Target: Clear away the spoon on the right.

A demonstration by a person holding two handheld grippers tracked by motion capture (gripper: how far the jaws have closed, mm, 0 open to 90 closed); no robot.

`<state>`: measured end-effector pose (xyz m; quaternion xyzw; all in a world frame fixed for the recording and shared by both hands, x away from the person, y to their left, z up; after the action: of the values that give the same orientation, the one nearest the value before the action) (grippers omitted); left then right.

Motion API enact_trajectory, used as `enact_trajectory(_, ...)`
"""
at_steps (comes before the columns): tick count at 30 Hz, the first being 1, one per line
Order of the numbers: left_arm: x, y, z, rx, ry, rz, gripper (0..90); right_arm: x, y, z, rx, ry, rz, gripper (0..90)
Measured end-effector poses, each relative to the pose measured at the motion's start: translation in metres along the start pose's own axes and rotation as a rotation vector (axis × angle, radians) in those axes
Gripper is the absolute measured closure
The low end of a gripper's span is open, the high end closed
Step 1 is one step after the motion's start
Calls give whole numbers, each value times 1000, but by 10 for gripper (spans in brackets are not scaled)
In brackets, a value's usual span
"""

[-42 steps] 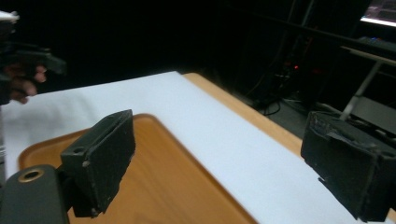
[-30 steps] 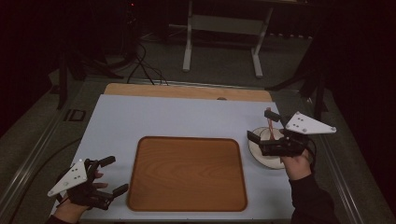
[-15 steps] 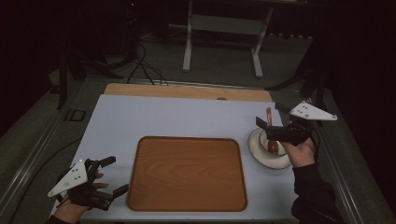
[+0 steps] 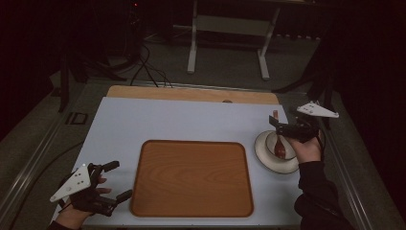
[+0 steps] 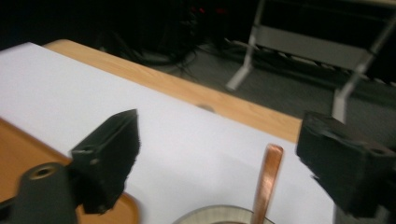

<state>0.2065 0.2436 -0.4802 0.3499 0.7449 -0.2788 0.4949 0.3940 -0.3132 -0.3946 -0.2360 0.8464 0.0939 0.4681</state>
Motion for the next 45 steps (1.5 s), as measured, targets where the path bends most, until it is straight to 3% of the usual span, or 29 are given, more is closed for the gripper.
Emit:
enact_trajectory(14,1,0,1,1,7,-5,0,14,-28,38,38,117,131,231)
enact_trajectory(27,1,1,1,-3,8,-6,0,23,-41,71,98,230,224,393)
enact_trajectory(35,2,1,1,-6,14,-7,0,28,-44,85,122,302,267,486)
enact_trajectory(41,2,0,1,-8,14,-6,0,25,-47,90,117,317,283,503)
enact_trajectory(45,2,1,1,-7,16,-6,0,24,-48,95,135,348,289,566)
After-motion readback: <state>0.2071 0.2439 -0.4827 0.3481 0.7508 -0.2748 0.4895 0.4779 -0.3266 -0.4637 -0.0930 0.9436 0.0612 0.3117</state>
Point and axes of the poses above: each handheld gripper's, and its own axes: z roughly forward along the jaws, x roughly out of its underside, y roughly to its left, the point moved 2 cm from there along z, roughly forward along the jaws, and after that the axes turned 9 degrees about y, right-handed, at the moved point
